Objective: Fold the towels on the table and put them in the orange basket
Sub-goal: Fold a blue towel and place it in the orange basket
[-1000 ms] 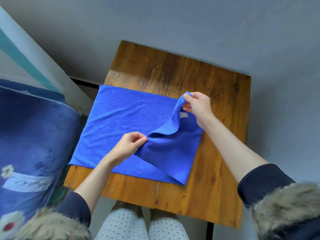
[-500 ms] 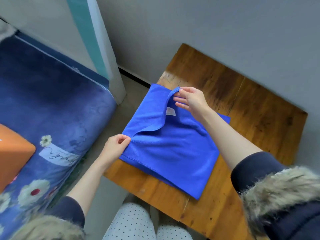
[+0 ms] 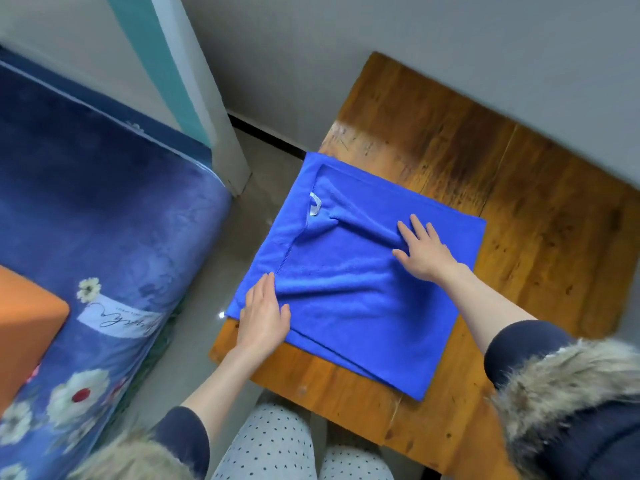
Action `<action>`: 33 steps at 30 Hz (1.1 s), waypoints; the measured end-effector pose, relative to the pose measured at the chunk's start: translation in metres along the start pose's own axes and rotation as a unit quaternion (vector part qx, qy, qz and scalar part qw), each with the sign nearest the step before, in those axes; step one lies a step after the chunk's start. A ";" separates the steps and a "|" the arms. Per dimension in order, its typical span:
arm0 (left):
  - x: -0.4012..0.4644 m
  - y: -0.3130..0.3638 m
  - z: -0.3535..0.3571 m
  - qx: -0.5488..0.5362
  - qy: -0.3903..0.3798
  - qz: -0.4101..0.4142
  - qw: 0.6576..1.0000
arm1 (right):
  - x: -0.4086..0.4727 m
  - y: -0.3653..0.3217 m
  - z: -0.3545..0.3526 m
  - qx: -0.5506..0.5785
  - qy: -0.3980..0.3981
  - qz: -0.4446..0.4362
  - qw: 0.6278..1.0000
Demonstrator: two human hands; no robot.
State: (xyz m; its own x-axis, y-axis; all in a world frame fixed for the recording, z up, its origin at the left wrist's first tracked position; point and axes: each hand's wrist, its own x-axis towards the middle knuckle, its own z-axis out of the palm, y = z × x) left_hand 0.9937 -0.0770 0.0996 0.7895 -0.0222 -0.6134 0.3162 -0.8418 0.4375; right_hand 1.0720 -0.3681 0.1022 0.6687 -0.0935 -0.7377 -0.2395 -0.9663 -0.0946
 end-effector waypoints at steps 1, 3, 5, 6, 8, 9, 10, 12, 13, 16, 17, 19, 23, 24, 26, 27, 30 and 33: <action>0.001 0.002 0.000 0.001 0.006 -0.003 1.000 | -0.001 0.005 0.002 -0.016 -0.003 -0.007 1.000; 0.004 0.006 -0.002 0.008 0.014 0.003 1.000 | -0.004 0.012 0.005 -0.022 -0.002 -0.009 1.000; 0.009 0.010 -0.003 0.013 0.012 0.024 1.000 | -0.010 0.019 0.011 -0.012 0.004 0.006 1.000; 0.012 0.012 -0.004 0.013 0.011 0.034 0.999 | -0.014 0.023 0.014 -0.005 0.010 0.017 1.000; 0.020 0.019 -0.006 0.018 0.010 0.052 0.998 | -0.026 0.035 0.022 0.010 0.021 0.040 0.999; 0.024 0.023 -0.006 0.023 0.007 0.063 0.998 | -0.032 0.042 0.026 0.018 0.024 0.052 0.998; 0.028 0.028 -0.006 0.031 0.002 0.076 0.997 | -0.040 0.050 0.030 0.026 0.024 0.066 0.997; 0.036 0.040 -0.004 0.054 -0.009 0.109 0.993 | -0.055 0.066 0.041 0.042 0.023 0.096 0.994; 0.040 0.047 -0.002 0.069 -0.012 0.124 0.990 | -0.064 0.073 0.046 0.049 0.021 0.109 0.993; 0.046 0.073 0.013 0.128 -0.020 0.149 0.980 | -0.091 0.093 0.069 0.086 0.014 0.145 0.986; 0.047 0.083 0.021 0.145 -0.024 0.159 0.976 | -0.100 0.100 0.076 0.098 0.014 0.160 0.982; 0.047 0.100 0.037 0.175 -0.032 0.185 0.967 | -0.117 0.113 0.093 0.119 0.017 0.192 0.974; 0.052 0.132 0.064 0.232 -0.038 0.245 0.941 | -0.144 0.135 0.122 0.126 0.027 0.237 0.963; 0.054 0.139 0.068 0.243 -0.040 0.257 0.934 | -0.150 0.139 0.127 0.132 0.024 0.243 0.961; 0.056 0.152 0.075 0.267 -0.047 0.281 0.921 | -0.159 0.145 0.134 0.151 0.007 0.250 0.956; 0.057 0.159 0.079 0.278 -0.050 0.294 0.913 | -0.163 0.149 0.136 0.160 -0.007 0.249 0.955; 0.059 0.178 0.087 0.302 -0.066 0.319 0.896 | -0.172 0.157 0.142 0.195 -0.056 0.232 0.952; 0.057 0.190 0.090 0.313 -0.050 0.330 0.889 | -0.171 0.168 0.140 0.213 -0.072 0.239 0.945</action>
State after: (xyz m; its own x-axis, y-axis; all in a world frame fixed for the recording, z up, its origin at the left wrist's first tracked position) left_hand 1.0520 -0.2870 0.0887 0.6338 -0.6438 -0.4288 -0.5773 -0.7627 0.2918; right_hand 0.8185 -0.4810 0.1190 0.3168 -0.4312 -0.8448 -0.7714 -0.6354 0.0350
